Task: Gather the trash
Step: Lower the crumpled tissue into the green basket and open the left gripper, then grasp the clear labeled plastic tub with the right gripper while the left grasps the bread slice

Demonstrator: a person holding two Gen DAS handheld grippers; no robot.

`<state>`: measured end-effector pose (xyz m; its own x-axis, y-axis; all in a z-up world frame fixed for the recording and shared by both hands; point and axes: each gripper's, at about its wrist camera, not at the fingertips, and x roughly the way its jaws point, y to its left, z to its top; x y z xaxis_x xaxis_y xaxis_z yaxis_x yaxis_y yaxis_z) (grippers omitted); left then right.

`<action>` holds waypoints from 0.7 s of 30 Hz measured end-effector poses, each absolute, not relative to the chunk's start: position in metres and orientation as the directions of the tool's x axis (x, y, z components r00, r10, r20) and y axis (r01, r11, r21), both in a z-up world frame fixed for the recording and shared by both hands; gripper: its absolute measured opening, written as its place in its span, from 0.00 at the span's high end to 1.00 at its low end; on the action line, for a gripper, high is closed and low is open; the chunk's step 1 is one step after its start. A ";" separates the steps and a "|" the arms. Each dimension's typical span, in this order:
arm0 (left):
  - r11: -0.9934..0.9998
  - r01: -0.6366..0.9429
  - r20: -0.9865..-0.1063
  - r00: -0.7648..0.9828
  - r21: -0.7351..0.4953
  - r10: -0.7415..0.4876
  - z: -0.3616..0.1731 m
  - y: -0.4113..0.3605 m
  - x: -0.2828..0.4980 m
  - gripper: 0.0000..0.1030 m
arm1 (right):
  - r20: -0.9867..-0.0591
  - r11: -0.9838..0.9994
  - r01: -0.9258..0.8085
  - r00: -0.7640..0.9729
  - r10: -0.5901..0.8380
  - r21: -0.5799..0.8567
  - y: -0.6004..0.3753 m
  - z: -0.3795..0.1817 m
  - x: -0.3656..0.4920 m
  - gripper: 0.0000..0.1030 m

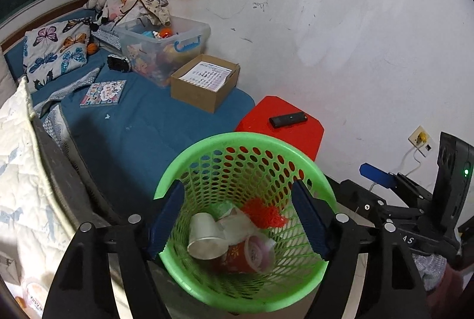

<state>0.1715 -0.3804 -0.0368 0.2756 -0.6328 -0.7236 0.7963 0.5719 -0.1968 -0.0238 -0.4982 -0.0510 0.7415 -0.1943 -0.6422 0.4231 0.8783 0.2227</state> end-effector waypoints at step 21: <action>0.782 0.592 -0.677 0.496 -0.194 -0.543 -0.022 -0.200 0.157 0.30 | -0.616 0.959 0.179 0.788 -0.007 0.219 -0.391 -0.029 0.021 0.23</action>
